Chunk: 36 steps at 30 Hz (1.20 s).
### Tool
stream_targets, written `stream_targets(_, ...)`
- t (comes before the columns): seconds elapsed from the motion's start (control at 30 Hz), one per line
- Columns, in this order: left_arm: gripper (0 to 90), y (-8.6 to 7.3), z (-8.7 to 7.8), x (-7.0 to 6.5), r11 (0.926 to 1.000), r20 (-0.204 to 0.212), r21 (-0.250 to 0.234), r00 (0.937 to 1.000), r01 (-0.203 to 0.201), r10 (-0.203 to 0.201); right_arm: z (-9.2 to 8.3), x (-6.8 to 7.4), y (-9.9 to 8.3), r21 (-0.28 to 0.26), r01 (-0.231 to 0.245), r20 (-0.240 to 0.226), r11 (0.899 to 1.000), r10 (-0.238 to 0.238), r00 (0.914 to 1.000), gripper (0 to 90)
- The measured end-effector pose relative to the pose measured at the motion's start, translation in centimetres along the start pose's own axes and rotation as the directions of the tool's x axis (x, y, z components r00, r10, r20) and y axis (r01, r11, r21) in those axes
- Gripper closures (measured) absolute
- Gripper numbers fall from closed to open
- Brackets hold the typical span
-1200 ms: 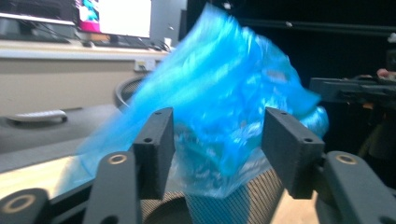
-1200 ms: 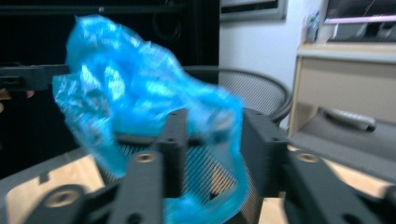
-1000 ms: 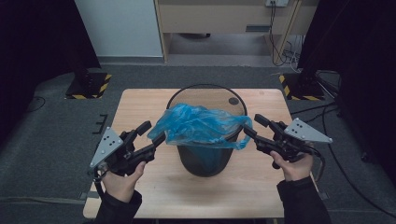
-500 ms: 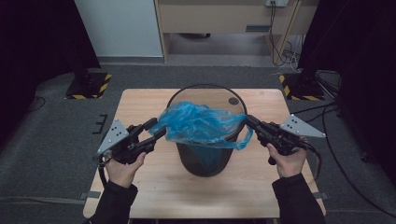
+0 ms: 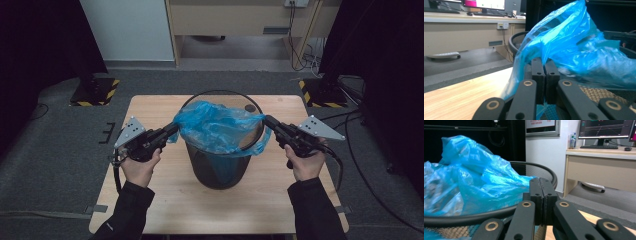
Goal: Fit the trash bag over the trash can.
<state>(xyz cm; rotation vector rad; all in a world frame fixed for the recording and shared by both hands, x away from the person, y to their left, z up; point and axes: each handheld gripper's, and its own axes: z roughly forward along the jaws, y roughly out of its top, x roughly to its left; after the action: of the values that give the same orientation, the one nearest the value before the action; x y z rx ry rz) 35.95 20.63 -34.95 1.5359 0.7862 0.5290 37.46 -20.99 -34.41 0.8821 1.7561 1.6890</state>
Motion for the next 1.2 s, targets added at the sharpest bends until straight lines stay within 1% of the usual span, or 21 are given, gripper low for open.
stream_targets(0.03,88.4,0.0,0.1,0.2,1.0,-0.002,0.003,1.0,0.004,-0.004,0.2,-0.2,0.0,-0.003,0.004,0.004,1.0,-0.004,1.0,89.6)
stream_targets(0.07,88.4,0.0,0.1,0.3,0.9999,-0.017,0.012,0.9998,0.01,-0.01,0.5,-0.3,0.0,-0.004,0.002,0.007,1.0,-0.002,1.0,89.6)
stream_targets(0.17,88.3,0.1,0.6,0.7,0.9997,-0.024,0.017,0.9996,0.016,-0.015,1.2,-0.7,0.1,-0.006,-0.005,0.02,1.0,0.005,0.9998,89.6)
stream_targets(0.33,86.2,0.2,1.2,1.4,0.9992,-0.039,0.028,0.9989,0.027,-0.026,2.5,-1.0,0.2,0.002,0.005,0.042,1.0,-0.005,0.9991,89.6)
stream_targets(0.5,86.4,0.5,1.6,1.6,0.9987,-0.037,0.045,0.9991,0.022,-0.02,3.2,-1.3,0.2,-0.002,0.012,0.066,1.0,-0.011,0.9977,89.6)
stream_targets(0.67,86.4,1.3,2.3,2.1,0.9991,-0.042,0.033,0.9989,0.024,-0.023,3.6,-1.7,0.4,0.006,0.007,0.079,1.0,-0.007,0.9969,89.2)
stream_targets(0.83,87.2,2.2,3.0,2.6,0.9995,-0.043,0.025,0.9989,0.018,-0.017,4.0,-2.2,0.3,0.002,-0.014,0.084,1.0,0.014,0.9964,89.5)
stream_targets(0.9,87.1,2.6,3.4,2.8,0.9996,-0.047,0.022,0.9988,0.016,-0.015,4.1,-2.3,0.3,0.002,-0.025,0.083,1.0,0.025,0.9962,89.5)
stream_targets(0.97,87.0,3.0,4.2,3.3,0.9995,-0.061,0.027,0.998,0.018,-0.017,4.3,-2.5,0.3,0.01,-0.022,0.087,1.0,0.021,0.996,89.5)
stream_targets(1.13,87.0,3.2,6.0,4.4,0.9986,-0.082,0.031,0.9958,0.043,-0.041,5.0,-3.0,-0.1,0.021,-0.03,0.094,0.999,0.028,0.9952,89.2)
stream_targets(1.2,87.7,3.0,6.6,4.7,0.9981,-0.089,0.042,0.9952,0.046,-0.042,5.5,-3.2,-0.4,0.03,-0.037,0.094,0.999,0.034,0.995,89.3)
